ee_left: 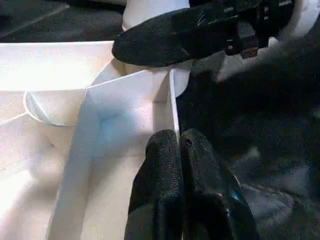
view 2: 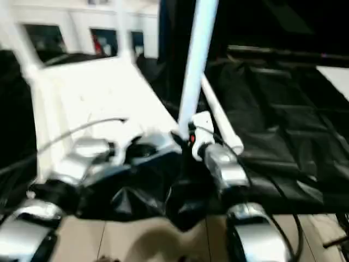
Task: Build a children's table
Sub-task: Rotate leg to tighten
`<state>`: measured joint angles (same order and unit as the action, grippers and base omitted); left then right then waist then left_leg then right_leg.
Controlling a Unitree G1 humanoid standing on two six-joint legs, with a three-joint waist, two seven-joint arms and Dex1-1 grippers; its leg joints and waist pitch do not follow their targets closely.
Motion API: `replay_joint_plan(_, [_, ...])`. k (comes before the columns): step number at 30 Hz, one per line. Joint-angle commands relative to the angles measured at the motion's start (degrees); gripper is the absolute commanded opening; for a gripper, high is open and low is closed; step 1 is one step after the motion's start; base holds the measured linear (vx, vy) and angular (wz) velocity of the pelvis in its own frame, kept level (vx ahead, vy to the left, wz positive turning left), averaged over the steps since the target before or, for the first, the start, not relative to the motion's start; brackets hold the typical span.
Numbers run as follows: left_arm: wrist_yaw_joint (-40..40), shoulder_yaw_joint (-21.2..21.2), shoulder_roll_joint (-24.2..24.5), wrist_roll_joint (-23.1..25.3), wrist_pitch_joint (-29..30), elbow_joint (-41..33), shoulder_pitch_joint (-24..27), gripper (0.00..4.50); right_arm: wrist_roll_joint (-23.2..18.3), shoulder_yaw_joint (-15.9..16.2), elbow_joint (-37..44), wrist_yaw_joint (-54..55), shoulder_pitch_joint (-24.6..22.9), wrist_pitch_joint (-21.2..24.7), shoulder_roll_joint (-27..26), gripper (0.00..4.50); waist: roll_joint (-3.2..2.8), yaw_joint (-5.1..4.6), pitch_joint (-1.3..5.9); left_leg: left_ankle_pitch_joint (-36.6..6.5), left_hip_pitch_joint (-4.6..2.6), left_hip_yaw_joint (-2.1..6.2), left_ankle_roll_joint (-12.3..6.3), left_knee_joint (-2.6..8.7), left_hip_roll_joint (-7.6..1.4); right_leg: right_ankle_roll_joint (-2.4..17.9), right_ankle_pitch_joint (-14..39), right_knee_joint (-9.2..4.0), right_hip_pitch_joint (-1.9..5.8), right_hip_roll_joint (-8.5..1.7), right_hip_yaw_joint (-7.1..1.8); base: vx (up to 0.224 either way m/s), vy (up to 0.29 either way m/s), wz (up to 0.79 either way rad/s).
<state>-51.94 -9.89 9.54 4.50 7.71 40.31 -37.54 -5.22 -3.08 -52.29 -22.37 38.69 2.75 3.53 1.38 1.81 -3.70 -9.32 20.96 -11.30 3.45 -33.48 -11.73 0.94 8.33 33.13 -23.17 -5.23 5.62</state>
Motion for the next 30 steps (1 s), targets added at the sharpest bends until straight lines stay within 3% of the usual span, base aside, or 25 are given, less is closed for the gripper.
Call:
replay_joint_plan(1, [-1.2, -2.8, -4.9, -1.2, -1.5, -3.2, -3.5, 0.00, 0.6, 2.7, -3.6, -1.2, 0.4, 0.4, -4.1, 3.28, -0.69, 0.14, 4.24, -21.4, -1.21, 1.27, 0.25, 3.98, -1.56, 9.9, 24.3, -4.77, 2.04, -3.52, -2.58, 0.000, 0.000, 0.00])
replay_joint_plan(8, [-1.7, -3.3, -2.9, -0.3, -2.1, -3.2, -2.8, 0.00, 1.0, 3.2, -2.8, -4.7, 0.5, -0.7, -3.1, 3.88, -0.76, 0.24, 4.32, -20.3, -0.99, 1.15, -0.36, 4.12, -1.70, 11.5, 19.8, -4.07, 2.40, -3.38, -2.76, 0.000, 0.000, 0.00])
replay_joint_plan(13, [-2.9, -4.3, -0.6, 1.1, -3.6, -3.4, -2.4, 0.00, 2.0, 4.2, -1.9, -7.8, -0.2, -2.2, -0.7, 3.90, -0.81, 0.28, 4.20, -21.2, -1.17, 1.14, -0.31, 4.14, -1.75, 11.3, 21.0, -4.29, 2.26, -3.42, -2.78, 0.000, 0.000, 0.00])
replay_joint_plan(18, [-1.8, -3.8, -0.6, 1.5, -0.4, -2.9, -2.7, 0.00, 1.9, 4.0, -0.7, -10.3, -0.9, -2.6, 0.8, 3.90, -1.06, 0.38, 4.21, -21.0, -1.25, 1.11, -0.19, 4.11, -1.79, 11.6, 20.6, -4.18, 2.26, -3.39, -2.84, 0.000, 0.000, 0.00])
replay_joint_plan(19, [-2.0, -3.9, -0.5, 1.5, 0.4, -2.8, -2.9, 0.44, 1.9, 3.9, -0.6, -10.5, -0.9, -2.6, 0.9, 3.93, -0.95, 0.39, 4.21, -20.9, -1.19, 1.10, -0.20, 4.14, -1.78, 11.7, 20.5, -4.24, 2.28, -3.35, -2.81, 0.000, 0.000, 0.00])
replay_joint_plan(20, [-1.9, -4.0, -0.5, 1.6, 1.3, -2.8, -2.9, 0.55, 1.9, 3.7, -0.5, -10.7, -0.9, -2.6, 1.1, 3.93, -0.93, 0.42, 4.23, -20.9, -1.22, 1.13, -0.12, 4.17, -1.81, 11.8, 20.2, -4.15, 2.29, -3.33, -2.81, 0.000, 0.000, 0.00])
replay_joint_plan(24, [0.5, -4.7, 0.1, 3.0, 3.5, -2.2, -3.1, 0.55, 1.5, 3.6, -0.2, -11.5, -0.9, -2.8, 1.8, 3.93, -0.90, 0.33, 4.36, -20.2, -0.88, 1.20, -0.38, 4.18, -1.82, 12.3, 18.5, -3.88, 2.60, -3.37, -2.81, 0.000, 0.000, 0.00])
replay_joint_plan(25, [0.5, -4.7, 0.1, 3.1, 3.5, -2.2, -3.1, 0.92, 1.5, 3.6, -0.2, -11.5, -0.9, -2.8, 1.8, 3.93, -0.83, 0.17, 4.43, -19.5, -0.63, 1.26, -0.62, 4.16, -1.76, 12.3, 17.8, -3.74, 2.87, -3.39, -2.77, 0.000, 0.000, 0.00])
replay_joint_plan(30, [0.8, -4.2, 1.1, 3.3, 3.9, -2.3, -2.7, 0.92, 1.3, 3.1, 0.0, -11.8, -1.0, -2.8, 2.1, 3.93, -0.89, 0.15, 4.59, -17.3, -0.64, 1.05, -1.55, 3.93, -1.68, 13.2, 15.4, -3.59, 2.89, -3.36, -2.85, 0.000, 0.000, 0.00])
